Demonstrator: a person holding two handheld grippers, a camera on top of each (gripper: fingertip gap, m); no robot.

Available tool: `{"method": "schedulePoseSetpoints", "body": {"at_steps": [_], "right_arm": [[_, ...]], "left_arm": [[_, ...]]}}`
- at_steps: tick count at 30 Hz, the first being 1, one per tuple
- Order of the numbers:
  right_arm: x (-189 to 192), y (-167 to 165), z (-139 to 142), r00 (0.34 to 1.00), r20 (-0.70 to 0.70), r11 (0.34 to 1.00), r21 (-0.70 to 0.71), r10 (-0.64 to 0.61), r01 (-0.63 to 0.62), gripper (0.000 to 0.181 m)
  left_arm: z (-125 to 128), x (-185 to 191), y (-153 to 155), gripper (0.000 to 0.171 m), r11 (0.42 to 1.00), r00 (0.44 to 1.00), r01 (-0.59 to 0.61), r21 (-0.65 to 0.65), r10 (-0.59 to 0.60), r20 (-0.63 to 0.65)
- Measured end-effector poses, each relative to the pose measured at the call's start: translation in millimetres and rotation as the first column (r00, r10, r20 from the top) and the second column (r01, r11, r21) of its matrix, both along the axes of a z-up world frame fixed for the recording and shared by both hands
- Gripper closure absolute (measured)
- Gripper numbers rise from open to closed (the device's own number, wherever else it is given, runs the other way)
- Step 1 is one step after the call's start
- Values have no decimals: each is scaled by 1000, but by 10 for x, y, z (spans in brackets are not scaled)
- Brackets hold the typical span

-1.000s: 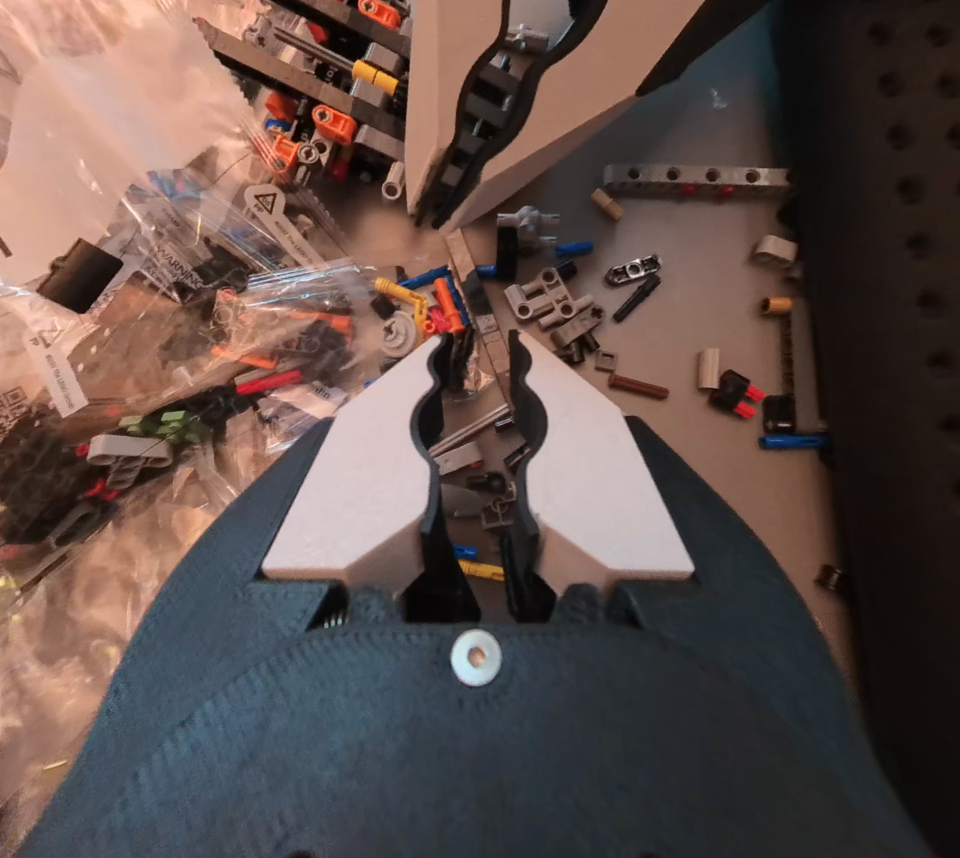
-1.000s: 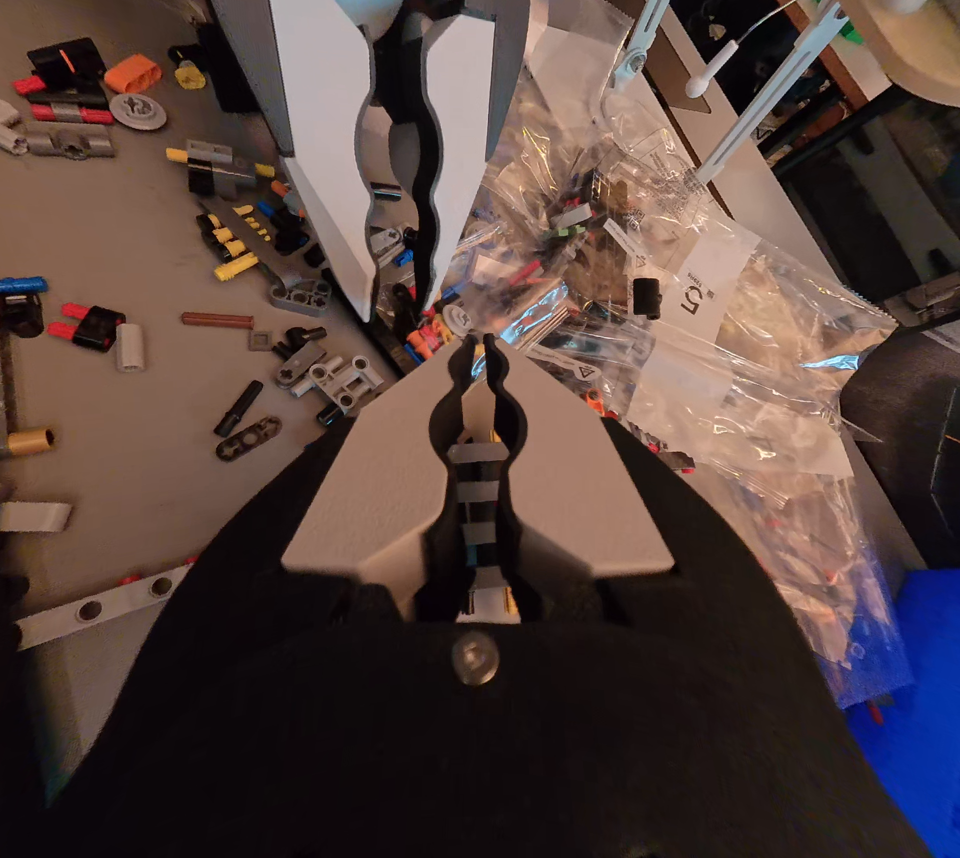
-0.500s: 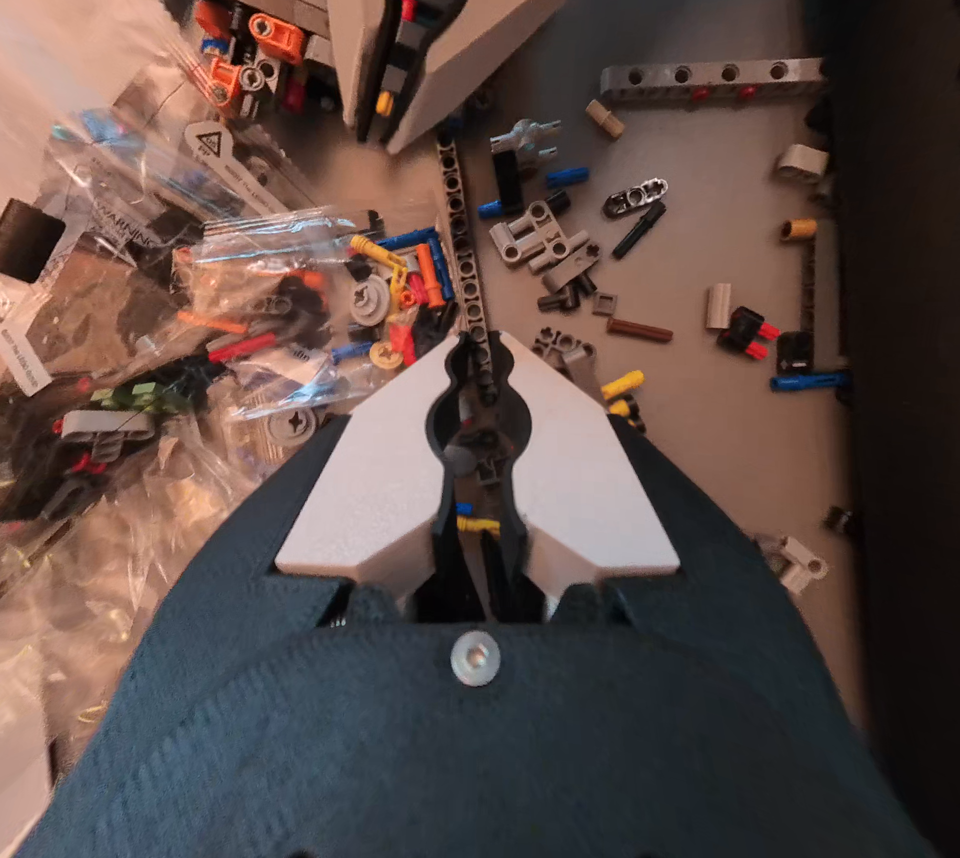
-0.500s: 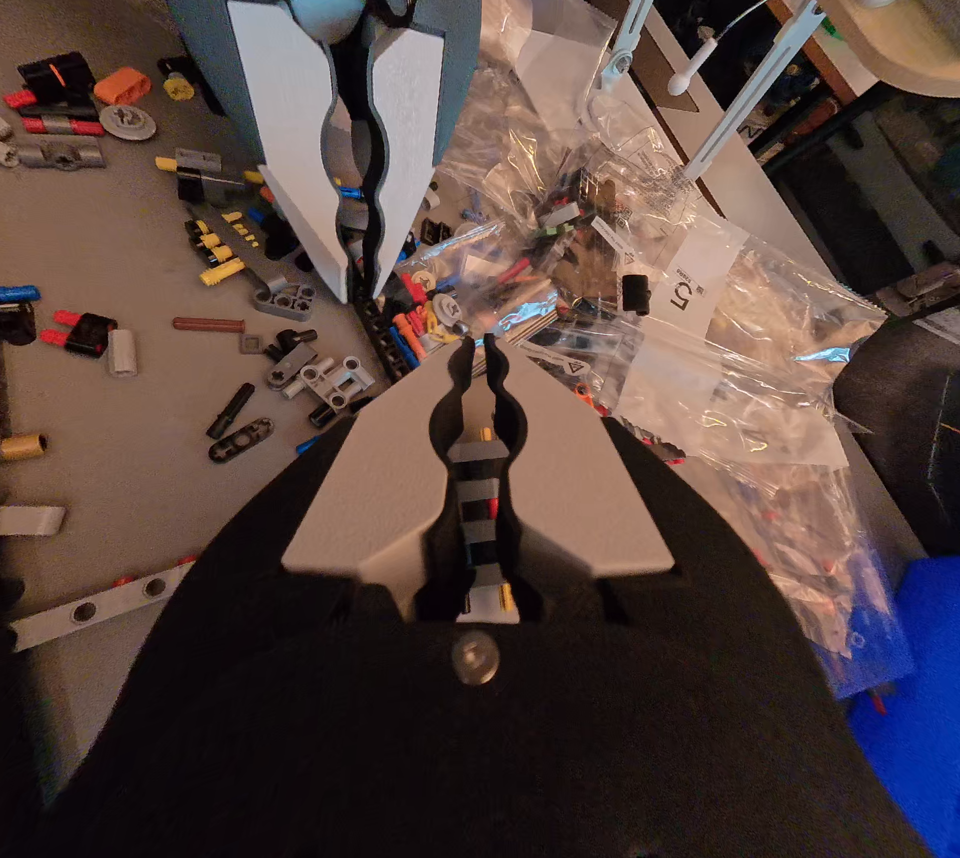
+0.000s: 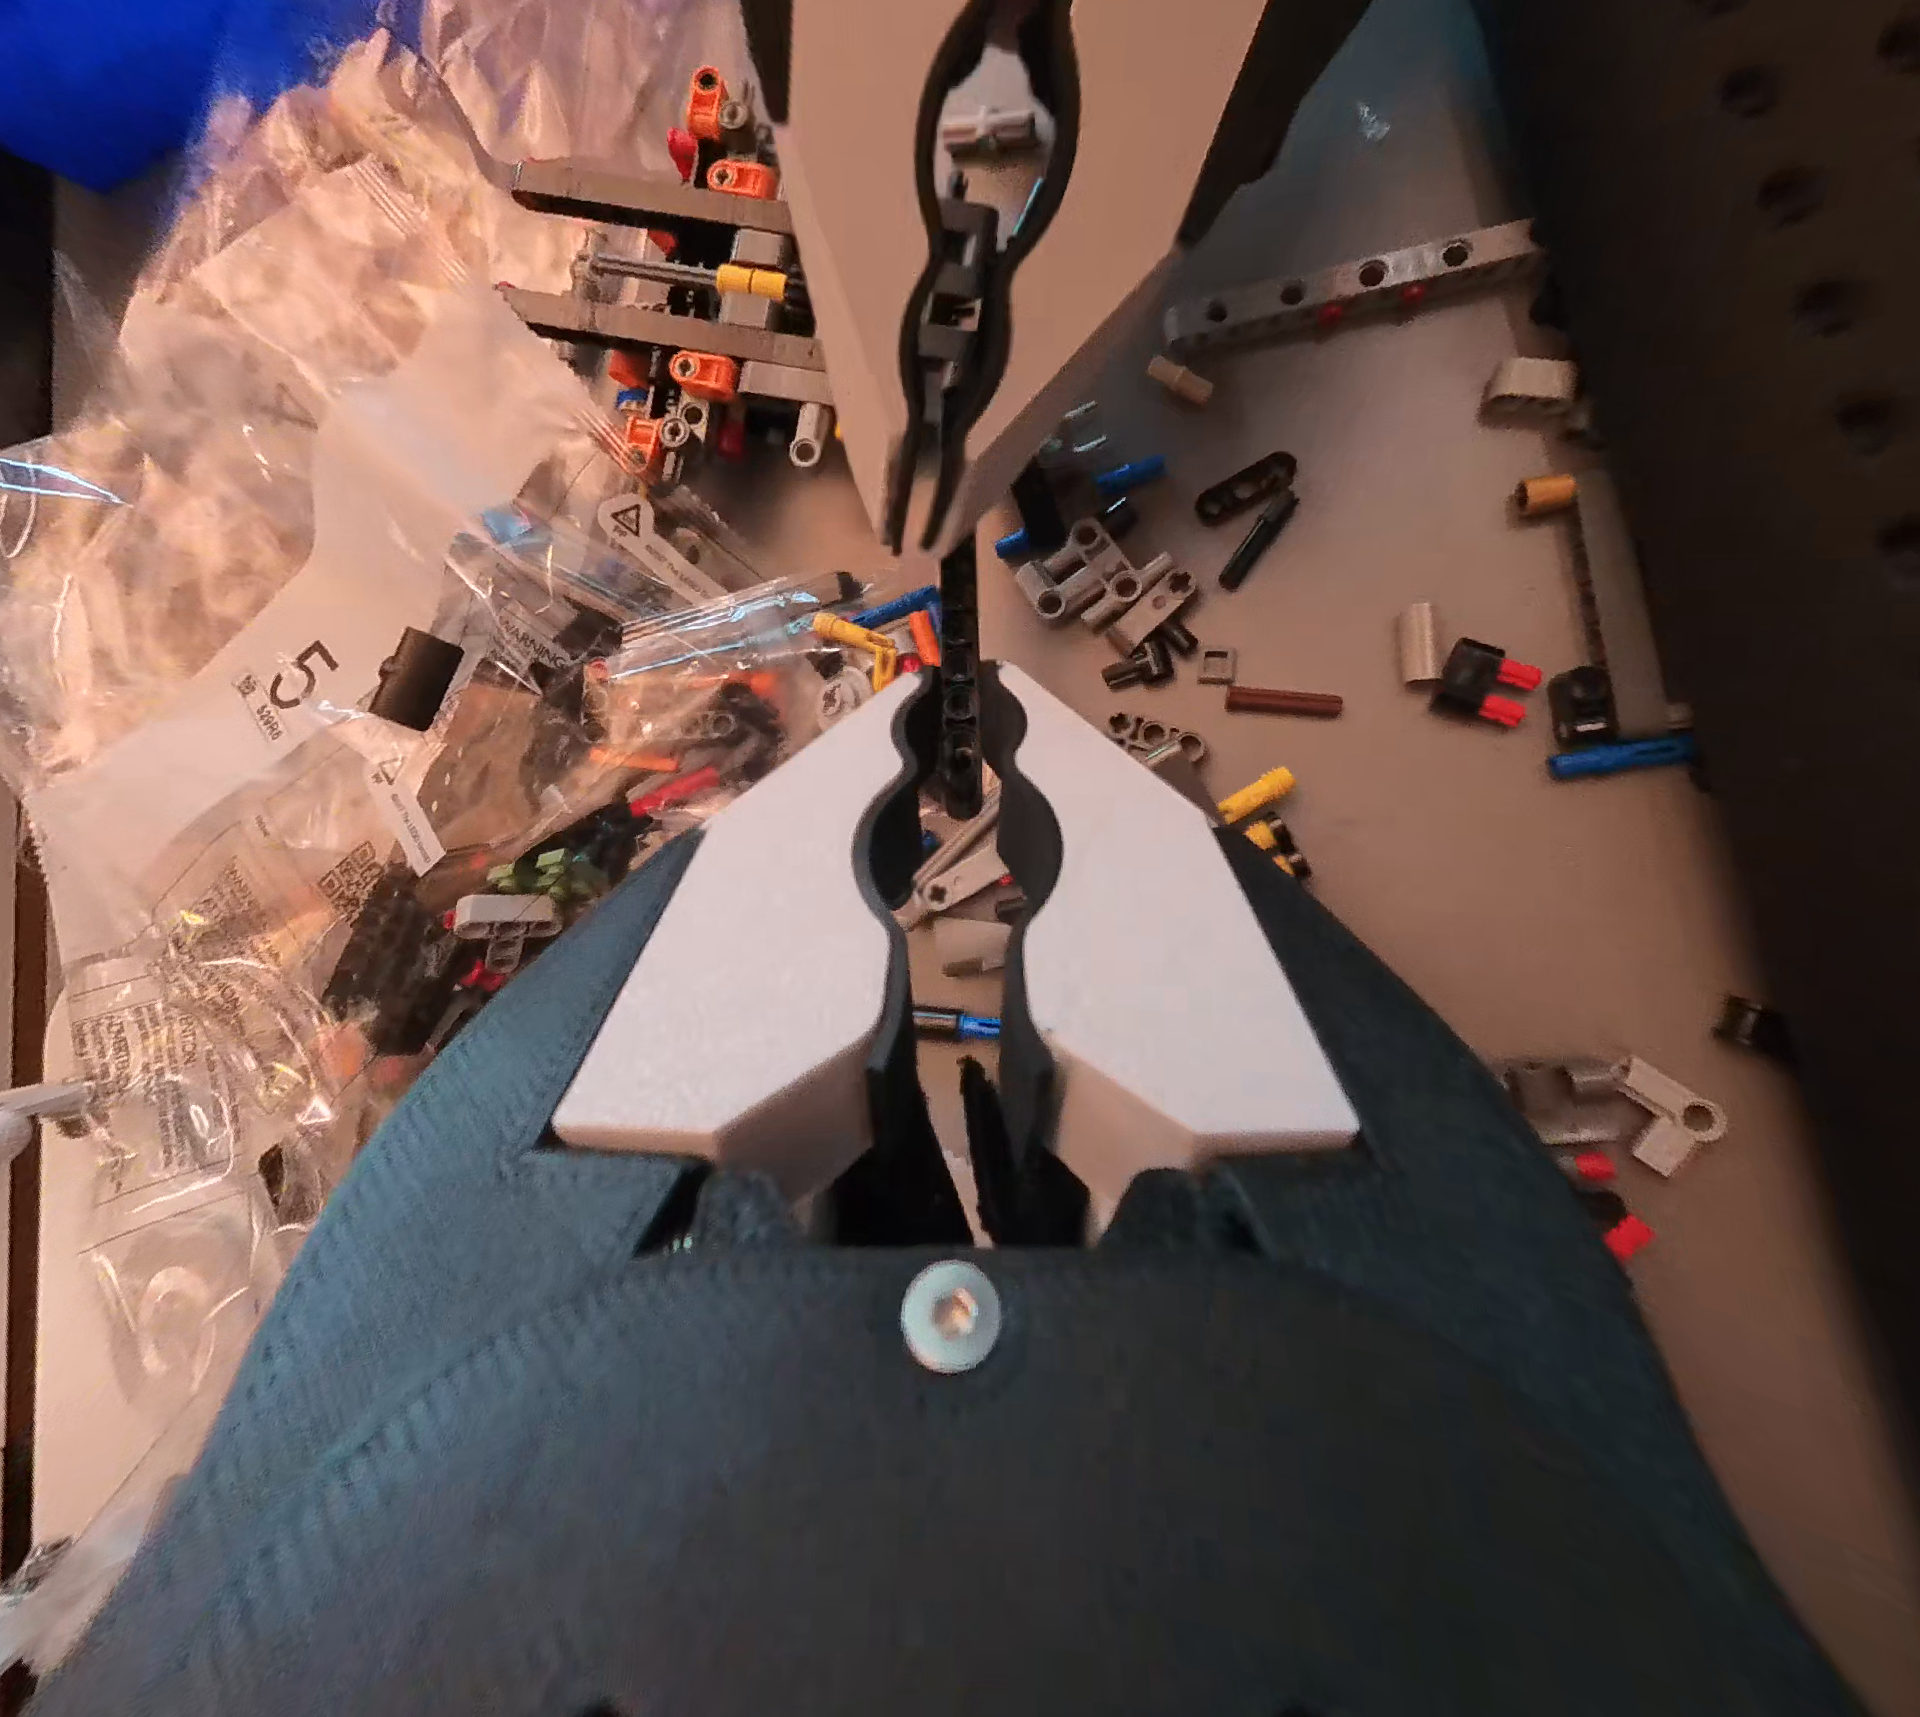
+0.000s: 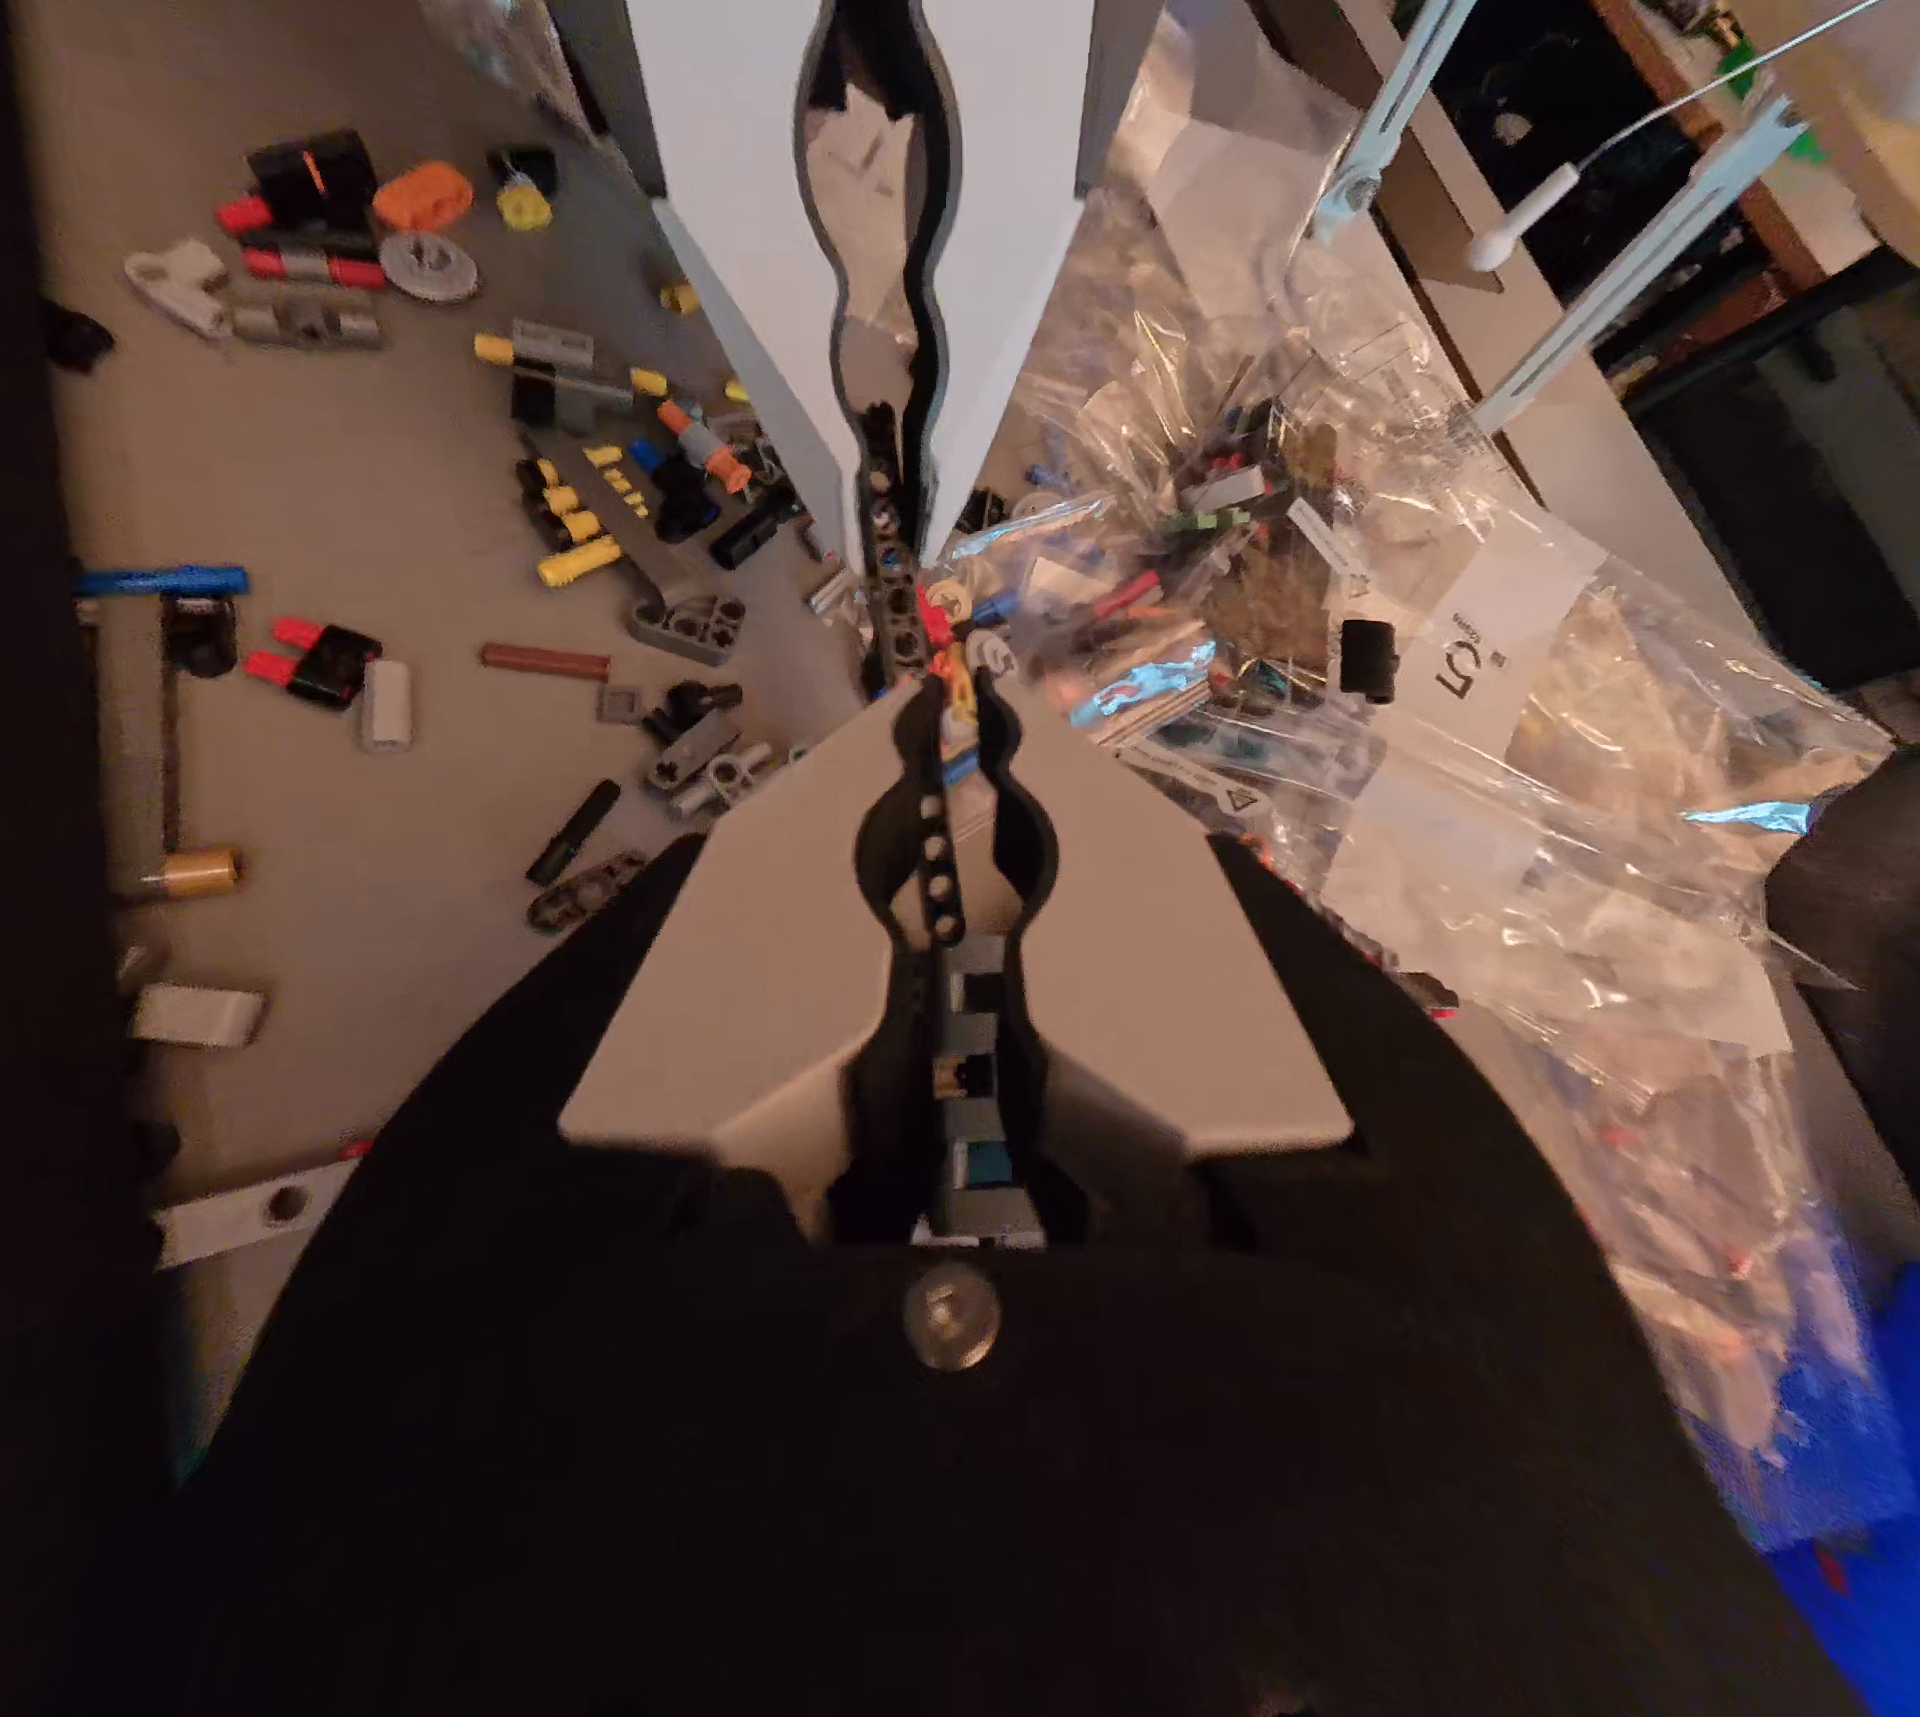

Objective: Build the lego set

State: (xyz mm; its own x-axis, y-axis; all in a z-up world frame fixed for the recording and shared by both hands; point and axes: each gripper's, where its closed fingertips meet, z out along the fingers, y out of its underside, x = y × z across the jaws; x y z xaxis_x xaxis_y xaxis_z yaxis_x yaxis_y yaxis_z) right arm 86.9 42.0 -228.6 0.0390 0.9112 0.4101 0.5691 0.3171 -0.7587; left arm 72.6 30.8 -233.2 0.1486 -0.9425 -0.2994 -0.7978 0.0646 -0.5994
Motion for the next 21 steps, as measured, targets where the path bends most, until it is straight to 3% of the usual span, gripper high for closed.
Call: {"method": "schedulePoseSetpoints", "body": {"at_steps": [1, 7, 12, 15, 18, 21], "right_arm": [[2, -24, 23, 1000, -10, 1000, -21, 9, -10, 170], [-13, -99, 38, 999, -12, 999, -25, 44, -44, 165], [29, 30, -85, 997, 80, 999, 47, -18, 14, 175], [46, 59, 10, 999, 18, 1000, 6, -30, 30, 176], [64, 87, 174, 995, -84, 998, -44, -46, 42, 176], [77, 88, 283, 987, -157, 996, -86, -46, 33, 176]], "left_arm": [[0, -10, 20, 166, 1000, 1000, -7, 11, 7, -4], [19, 5, 32, 166, 1000, 1000, -10, 13, 10, 17], [96, 71, 30, 166, 999, 998, -3, 35, 1, 56], [179, 80, 88, 164, 998, 992, -29, 49, 23, 123], [266, 5, 215, 149, 994, 978, -101, 43, 91, 189], [350, 29, 211, 147, 996, 951, -90, -13, 90, 295]]}}
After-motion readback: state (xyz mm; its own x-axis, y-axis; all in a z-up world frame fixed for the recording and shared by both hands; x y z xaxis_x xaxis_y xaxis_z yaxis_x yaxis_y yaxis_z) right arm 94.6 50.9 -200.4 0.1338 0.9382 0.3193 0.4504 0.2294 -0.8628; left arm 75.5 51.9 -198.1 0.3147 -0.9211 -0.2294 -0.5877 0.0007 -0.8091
